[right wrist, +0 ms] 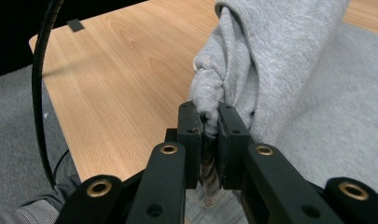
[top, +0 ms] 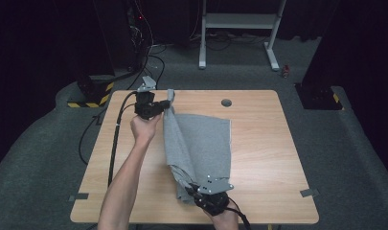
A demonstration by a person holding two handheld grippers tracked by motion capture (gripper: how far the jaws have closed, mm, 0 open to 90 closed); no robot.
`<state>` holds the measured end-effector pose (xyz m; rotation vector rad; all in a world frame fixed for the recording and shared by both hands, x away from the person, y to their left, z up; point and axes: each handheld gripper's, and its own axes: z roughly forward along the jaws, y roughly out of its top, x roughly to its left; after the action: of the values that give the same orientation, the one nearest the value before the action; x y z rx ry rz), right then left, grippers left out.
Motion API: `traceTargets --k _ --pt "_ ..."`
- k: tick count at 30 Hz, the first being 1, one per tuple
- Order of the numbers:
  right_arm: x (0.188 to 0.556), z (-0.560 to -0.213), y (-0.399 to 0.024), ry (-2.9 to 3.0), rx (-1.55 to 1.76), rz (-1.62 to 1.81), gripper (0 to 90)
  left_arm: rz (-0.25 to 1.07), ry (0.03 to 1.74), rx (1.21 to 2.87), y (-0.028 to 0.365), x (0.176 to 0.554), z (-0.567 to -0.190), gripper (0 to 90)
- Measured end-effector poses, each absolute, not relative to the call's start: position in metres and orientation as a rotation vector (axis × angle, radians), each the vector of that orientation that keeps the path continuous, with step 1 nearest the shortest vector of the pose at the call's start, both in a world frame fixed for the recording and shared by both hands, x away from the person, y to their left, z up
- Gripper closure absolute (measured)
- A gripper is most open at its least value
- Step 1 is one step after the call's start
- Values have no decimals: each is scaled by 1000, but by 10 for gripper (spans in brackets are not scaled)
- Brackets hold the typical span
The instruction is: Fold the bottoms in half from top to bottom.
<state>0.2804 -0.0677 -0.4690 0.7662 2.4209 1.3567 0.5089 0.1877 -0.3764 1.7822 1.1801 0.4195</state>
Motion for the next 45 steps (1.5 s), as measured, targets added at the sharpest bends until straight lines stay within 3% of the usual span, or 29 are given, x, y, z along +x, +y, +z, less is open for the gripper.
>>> traceTargets --k 32,45 --pt "266 -467 -125 2297 854 1372 813 432 1102 1796 111 516 -373 849" --pt "264 -481 -144 2303 927 1291 807 404 1114 1828 83 525 -401 847"
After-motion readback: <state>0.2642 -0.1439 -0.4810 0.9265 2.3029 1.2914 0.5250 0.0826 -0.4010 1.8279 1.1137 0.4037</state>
